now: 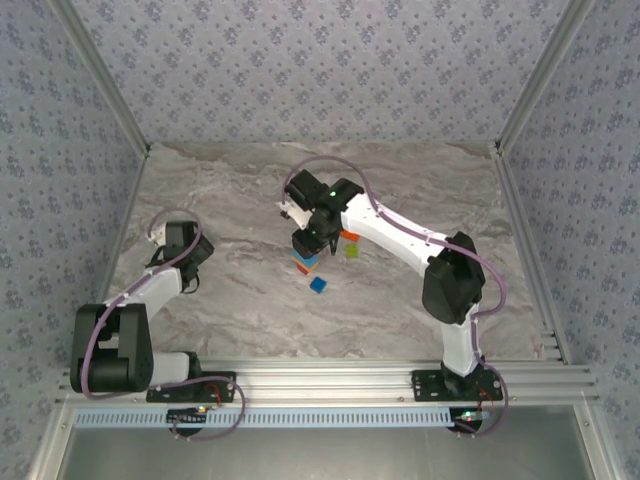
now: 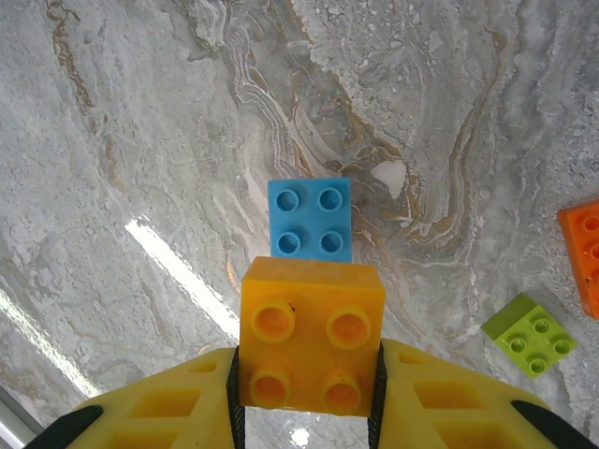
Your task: Assemble a carrot with lego
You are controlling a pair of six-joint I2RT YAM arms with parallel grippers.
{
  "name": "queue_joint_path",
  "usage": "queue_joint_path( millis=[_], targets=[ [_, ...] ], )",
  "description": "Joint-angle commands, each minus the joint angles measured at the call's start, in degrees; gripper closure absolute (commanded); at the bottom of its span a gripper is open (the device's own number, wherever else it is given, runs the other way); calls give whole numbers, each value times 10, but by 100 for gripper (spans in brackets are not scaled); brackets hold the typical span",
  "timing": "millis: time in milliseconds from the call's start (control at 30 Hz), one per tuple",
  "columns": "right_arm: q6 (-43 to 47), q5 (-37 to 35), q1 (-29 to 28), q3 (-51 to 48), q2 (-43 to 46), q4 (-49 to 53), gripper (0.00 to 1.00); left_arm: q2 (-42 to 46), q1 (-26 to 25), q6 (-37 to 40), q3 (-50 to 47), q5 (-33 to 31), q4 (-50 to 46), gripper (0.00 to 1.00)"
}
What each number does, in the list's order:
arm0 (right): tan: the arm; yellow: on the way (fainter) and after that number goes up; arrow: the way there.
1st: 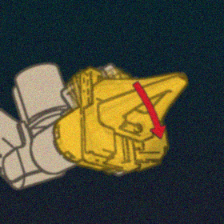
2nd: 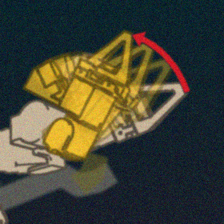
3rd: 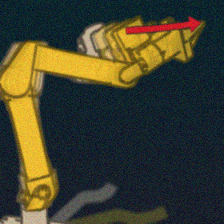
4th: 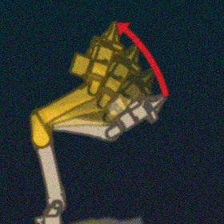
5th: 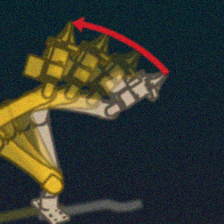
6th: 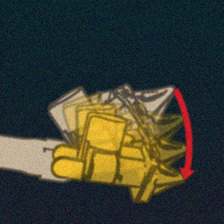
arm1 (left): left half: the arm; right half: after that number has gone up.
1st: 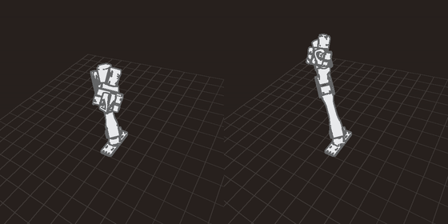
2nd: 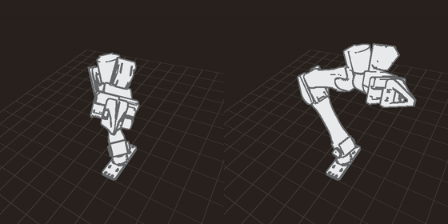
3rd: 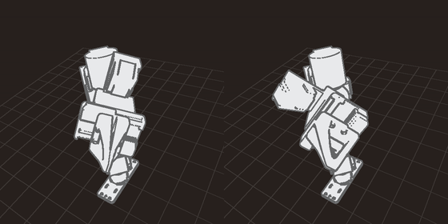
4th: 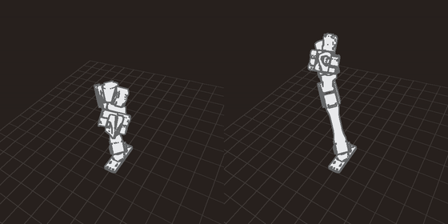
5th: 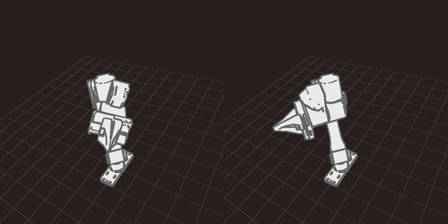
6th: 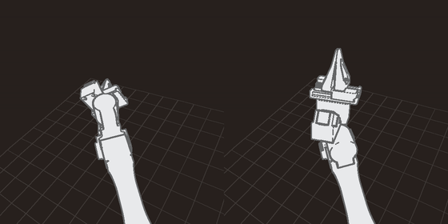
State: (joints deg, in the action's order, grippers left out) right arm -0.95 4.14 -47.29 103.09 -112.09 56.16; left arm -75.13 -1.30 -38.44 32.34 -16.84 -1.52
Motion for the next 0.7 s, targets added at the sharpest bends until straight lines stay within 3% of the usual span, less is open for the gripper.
queue_joint_path(
  millis=[0, 667],
  targets=[
    [5, 14, -3, -11, -20, -8, 63, 0, -4, 8, 15, -13, -6, 16],
    [10, 10, 0, -19, -44, -20, 64, -1, -4, 8, 16, -13, -6, 16]
  ],
)
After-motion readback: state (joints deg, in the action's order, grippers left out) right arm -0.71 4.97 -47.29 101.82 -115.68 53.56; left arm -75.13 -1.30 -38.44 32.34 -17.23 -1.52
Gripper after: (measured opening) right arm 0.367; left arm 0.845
